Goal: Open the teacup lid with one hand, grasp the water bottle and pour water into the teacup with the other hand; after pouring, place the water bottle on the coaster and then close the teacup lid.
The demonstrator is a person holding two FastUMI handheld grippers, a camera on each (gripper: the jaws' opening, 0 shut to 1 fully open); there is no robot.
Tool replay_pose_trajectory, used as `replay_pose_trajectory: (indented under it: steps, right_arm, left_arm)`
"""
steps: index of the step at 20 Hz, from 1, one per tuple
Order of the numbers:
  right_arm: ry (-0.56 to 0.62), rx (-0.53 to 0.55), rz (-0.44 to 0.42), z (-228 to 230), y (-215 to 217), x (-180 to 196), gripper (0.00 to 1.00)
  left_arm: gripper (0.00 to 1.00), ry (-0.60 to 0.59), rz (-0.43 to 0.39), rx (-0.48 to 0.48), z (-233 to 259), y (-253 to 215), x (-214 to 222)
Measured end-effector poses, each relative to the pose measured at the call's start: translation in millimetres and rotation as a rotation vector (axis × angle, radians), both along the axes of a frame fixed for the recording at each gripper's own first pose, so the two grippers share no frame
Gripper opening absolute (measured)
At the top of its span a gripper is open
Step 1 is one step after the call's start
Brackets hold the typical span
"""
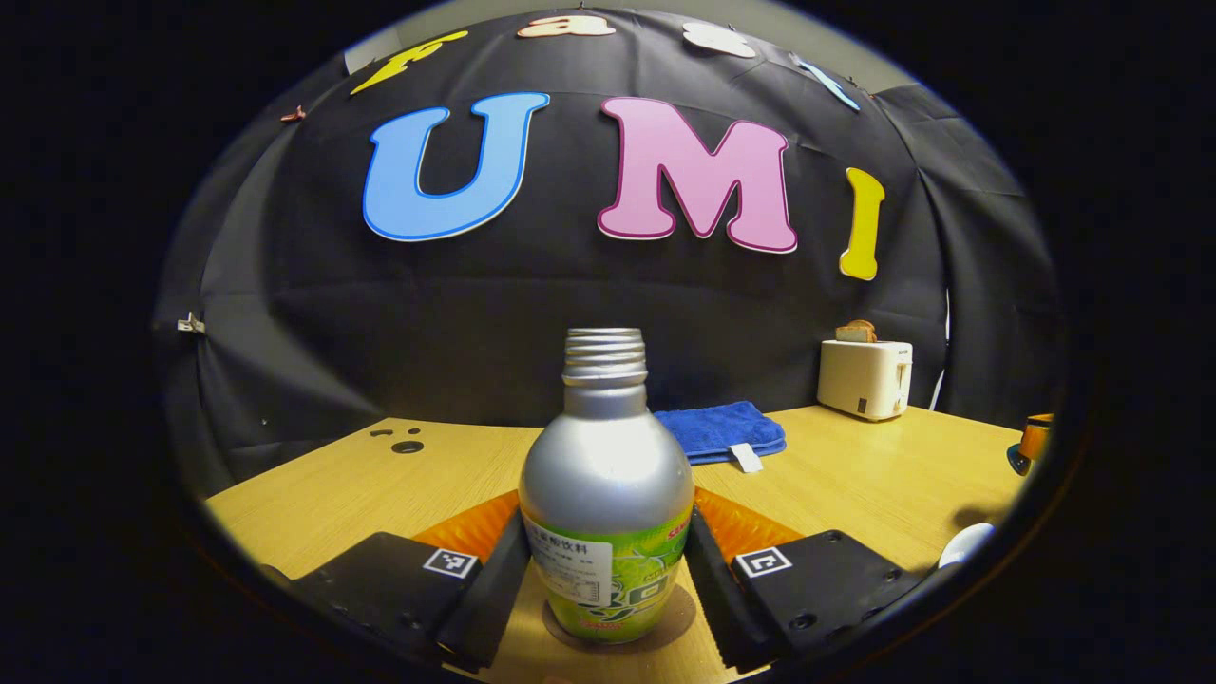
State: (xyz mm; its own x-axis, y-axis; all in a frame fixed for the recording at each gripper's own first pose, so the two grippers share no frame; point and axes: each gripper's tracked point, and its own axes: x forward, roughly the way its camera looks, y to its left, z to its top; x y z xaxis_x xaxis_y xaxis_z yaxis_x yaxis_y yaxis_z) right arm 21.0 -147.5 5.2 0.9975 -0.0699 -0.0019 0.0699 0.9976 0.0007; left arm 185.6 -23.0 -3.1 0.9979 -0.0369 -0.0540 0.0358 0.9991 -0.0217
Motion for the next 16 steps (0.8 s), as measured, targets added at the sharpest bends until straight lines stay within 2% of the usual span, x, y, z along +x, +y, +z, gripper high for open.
replay_pose_trajectory:
  steps: [3,5,10,12,16]
  right_arm:
    - [0.0,0.0,0.0,0,0,0,0.27]
    - [0.0,0.0,0.0,0,0,0,0.27]
    - [-0.001,0.0,0.006,0,1,0,0.27]
    - [-0.001,0.0,0.007,0,1,0,0.27]
    - [-0.001,0.0,0.001,0,0,-1,0.27]
  left_arm:
    - [0.84,0.019,-0.001,0.007,0,-1,-4]
    - [0.98,0.044,-0.006,0.007,-5,-4,-10]
    - [0.98,0.094,0.012,0.057,-16,2,-32]
    - [0.97,0.109,-0.009,0.038,-20,-4,-46]
    - [0.98,0.122,0.004,-0.089,-23,-3,-77]
